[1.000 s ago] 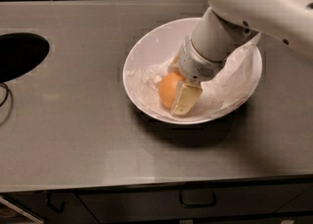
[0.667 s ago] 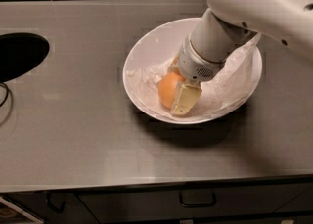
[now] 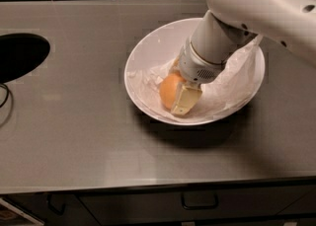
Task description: Pick orange from white bowl
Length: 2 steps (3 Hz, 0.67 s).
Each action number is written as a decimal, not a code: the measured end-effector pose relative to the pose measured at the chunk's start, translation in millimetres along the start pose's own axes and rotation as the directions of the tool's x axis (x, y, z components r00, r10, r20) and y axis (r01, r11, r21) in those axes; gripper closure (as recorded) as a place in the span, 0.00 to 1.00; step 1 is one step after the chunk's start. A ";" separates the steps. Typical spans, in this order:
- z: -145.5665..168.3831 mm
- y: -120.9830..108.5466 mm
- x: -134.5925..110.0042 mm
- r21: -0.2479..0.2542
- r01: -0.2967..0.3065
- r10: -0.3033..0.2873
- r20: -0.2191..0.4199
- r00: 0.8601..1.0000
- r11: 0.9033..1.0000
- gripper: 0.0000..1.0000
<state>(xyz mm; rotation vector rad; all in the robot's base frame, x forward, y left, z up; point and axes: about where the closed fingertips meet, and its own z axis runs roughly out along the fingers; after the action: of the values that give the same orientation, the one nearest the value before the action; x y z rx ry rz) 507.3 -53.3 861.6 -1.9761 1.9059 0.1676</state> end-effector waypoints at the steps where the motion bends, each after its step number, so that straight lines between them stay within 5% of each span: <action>1: -0.2 0.0 0.0 0.000 0.000 0.000 0.000 1.000 1.000 0.77; 2: -1.8 0.1 -0.3 0.004 0.000 0.000 0.002 1.000 1.000 0.99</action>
Offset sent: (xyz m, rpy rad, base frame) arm -0.0003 -0.0030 0.0076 0.0120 -0.0152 -0.0096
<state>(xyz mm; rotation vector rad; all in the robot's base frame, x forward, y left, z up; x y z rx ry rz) 506.9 -53.7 863.4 -1.9723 1.9040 0.1655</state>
